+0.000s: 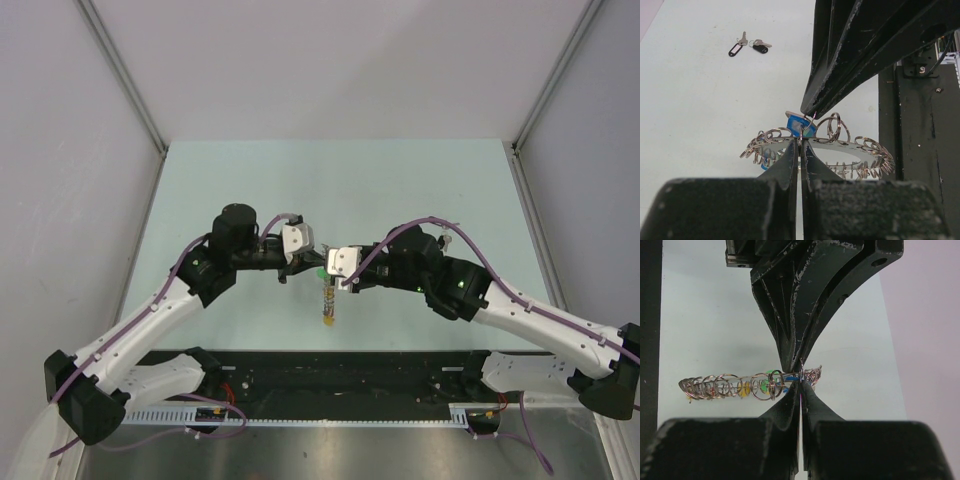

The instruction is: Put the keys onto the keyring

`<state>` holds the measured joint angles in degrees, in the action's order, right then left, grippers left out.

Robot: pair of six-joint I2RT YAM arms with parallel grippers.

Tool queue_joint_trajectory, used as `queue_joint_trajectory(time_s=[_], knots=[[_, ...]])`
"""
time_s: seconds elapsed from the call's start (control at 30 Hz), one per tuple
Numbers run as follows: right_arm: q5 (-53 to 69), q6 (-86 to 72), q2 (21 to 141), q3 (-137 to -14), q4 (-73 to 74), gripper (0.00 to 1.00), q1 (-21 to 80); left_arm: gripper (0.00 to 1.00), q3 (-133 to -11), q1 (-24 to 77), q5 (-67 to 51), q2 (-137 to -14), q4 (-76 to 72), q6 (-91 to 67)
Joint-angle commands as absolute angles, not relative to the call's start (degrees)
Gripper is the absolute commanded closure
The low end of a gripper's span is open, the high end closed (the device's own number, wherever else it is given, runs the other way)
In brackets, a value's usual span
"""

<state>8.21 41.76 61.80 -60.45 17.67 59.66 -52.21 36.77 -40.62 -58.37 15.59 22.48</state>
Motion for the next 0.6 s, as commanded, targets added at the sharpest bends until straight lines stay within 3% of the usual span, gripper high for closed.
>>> queue_joint_trajectory(time_s=[0.0, 0.57], knots=[[9.84, 41.31, 61.61, -62.84, 15.20, 1.00, 60.21, 1.00, -54.14, 36.91, -41.04, -56.69, 12.22, 21.71], [7.83, 42.10, 63.46, -62.84, 17.23, 1.00, 60.29, 1.00, -53.44, 35.77, -41.13, -56.08, 6.95, 12.84]])
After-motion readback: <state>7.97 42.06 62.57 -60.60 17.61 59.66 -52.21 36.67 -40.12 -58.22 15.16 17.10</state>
